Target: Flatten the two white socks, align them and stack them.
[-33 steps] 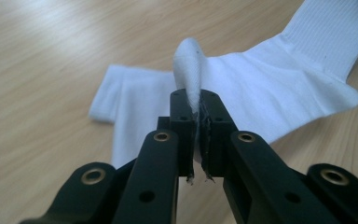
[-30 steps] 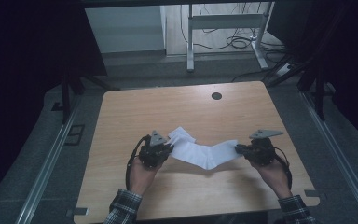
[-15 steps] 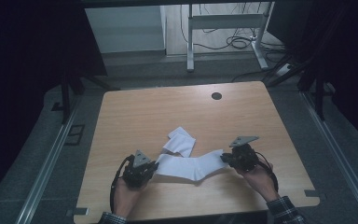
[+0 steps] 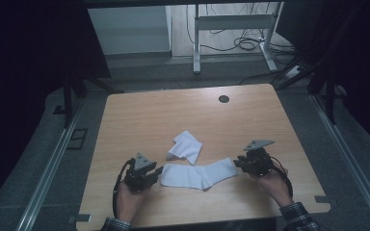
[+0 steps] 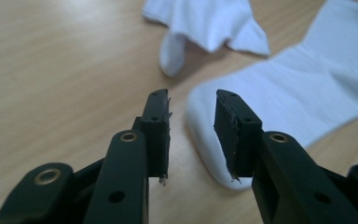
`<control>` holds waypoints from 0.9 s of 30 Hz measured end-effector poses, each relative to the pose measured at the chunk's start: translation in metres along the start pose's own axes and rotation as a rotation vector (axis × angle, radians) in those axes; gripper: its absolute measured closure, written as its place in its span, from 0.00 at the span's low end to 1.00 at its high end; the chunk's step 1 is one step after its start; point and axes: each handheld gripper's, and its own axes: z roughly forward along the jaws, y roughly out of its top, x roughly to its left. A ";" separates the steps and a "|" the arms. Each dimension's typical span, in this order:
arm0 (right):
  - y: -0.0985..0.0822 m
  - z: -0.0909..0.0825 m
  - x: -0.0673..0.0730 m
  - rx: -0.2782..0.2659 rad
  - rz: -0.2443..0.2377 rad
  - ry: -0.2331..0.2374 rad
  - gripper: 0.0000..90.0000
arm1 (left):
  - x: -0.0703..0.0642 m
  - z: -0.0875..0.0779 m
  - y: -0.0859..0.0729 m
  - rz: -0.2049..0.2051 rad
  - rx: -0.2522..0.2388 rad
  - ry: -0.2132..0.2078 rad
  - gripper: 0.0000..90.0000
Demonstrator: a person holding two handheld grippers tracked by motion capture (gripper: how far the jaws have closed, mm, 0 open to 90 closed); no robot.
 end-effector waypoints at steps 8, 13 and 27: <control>-0.011 -0.003 -0.018 0.015 0.011 -0.038 0.71 | 0.017 0.015 0.030 -0.016 -0.018 0.016 0.70; -0.016 -0.003 -0.025 0.026 0.013 -0.062 0.69 | 0.019 0.034 0.053 -0.013 -0.007 0.007 0.70; -0.023 -0.006 -0.037 0.027 0.033 -0.074 0.64 | 0.015 0.084 0.060 -0.093 0.059 -0.089 0.68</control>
